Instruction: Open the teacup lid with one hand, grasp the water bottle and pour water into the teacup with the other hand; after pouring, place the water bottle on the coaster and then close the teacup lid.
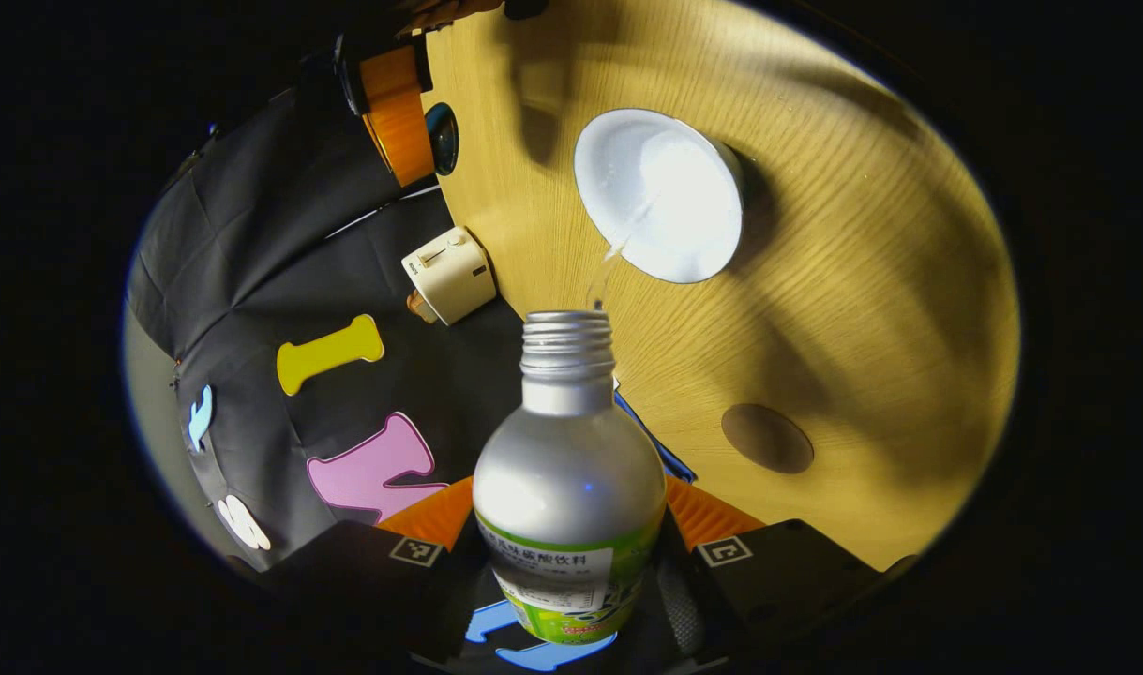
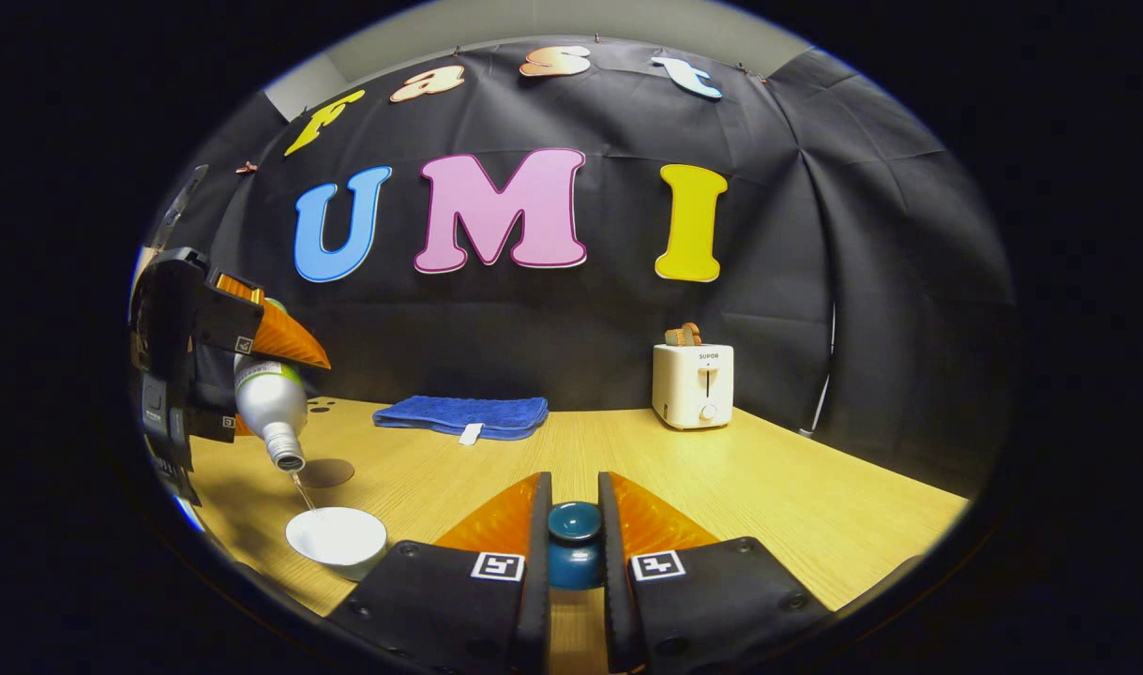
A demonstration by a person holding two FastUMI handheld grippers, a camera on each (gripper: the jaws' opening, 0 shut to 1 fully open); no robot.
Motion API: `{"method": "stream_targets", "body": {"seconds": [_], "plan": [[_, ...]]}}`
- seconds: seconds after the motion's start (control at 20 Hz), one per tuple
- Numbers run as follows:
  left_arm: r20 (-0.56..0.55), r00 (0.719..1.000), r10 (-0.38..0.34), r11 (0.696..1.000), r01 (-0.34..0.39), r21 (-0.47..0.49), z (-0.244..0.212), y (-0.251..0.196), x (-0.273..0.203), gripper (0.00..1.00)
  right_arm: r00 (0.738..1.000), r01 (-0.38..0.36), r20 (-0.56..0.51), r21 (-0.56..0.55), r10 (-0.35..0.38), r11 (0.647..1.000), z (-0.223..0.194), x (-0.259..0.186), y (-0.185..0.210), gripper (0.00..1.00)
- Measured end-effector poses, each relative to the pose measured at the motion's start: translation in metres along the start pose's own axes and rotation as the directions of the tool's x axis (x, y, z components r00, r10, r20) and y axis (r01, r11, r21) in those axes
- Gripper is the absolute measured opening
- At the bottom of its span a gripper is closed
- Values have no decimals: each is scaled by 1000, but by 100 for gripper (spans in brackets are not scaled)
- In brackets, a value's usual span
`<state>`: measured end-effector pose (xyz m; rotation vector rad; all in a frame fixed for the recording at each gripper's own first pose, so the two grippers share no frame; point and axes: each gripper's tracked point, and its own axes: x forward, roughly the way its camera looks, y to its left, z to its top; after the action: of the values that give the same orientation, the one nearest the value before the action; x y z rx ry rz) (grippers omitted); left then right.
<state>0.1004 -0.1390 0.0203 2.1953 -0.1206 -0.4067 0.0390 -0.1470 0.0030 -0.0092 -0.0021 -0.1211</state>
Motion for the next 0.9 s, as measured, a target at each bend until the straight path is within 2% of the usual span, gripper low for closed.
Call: {"method": "stream_targets", "body": {"seconds": [0.9], "plan": [[0,1000,13,999,-13,41,2,12,-2,83,1000,0,0,0,0,1000,0,0,0,27]]}}
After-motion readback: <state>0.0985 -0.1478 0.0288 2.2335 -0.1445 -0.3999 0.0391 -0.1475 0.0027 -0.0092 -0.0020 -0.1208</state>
